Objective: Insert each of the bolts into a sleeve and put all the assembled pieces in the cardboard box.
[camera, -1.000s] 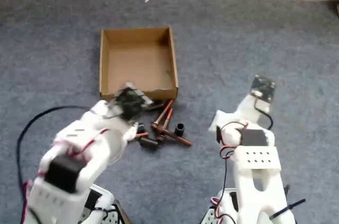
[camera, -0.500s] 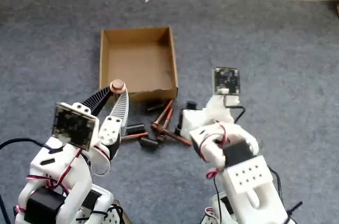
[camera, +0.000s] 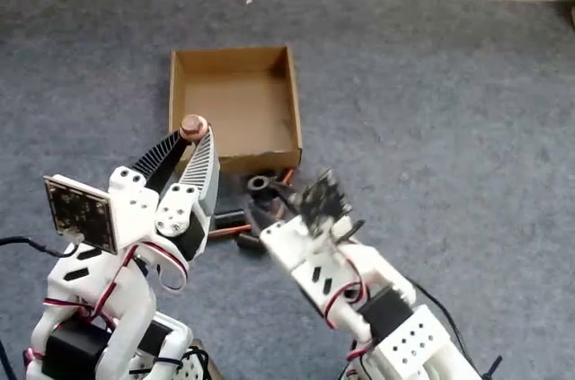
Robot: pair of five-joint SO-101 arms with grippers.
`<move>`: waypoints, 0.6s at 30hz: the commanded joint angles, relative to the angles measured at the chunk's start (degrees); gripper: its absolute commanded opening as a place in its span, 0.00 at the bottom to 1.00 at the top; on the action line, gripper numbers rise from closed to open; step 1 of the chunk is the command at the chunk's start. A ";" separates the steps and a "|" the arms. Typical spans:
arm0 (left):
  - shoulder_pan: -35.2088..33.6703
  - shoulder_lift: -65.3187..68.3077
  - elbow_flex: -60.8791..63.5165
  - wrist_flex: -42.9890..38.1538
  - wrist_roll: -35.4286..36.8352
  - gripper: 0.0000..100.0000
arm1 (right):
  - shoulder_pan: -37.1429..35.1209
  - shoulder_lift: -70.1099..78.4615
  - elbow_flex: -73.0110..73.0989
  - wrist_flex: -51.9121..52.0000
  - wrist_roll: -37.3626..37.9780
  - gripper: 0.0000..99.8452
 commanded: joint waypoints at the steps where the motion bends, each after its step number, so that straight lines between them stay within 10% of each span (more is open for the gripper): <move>1: 1.63 -0.66 2.95 -4.66 0.53 0.00 | -3.65 -3.65 1.27 -6.64 2.99 0.00; 18: 5.58 -1.63 7.43 -7.38 0.53 0.00 | -3.91 -5.14 3.38 -11.56 4.22 0.00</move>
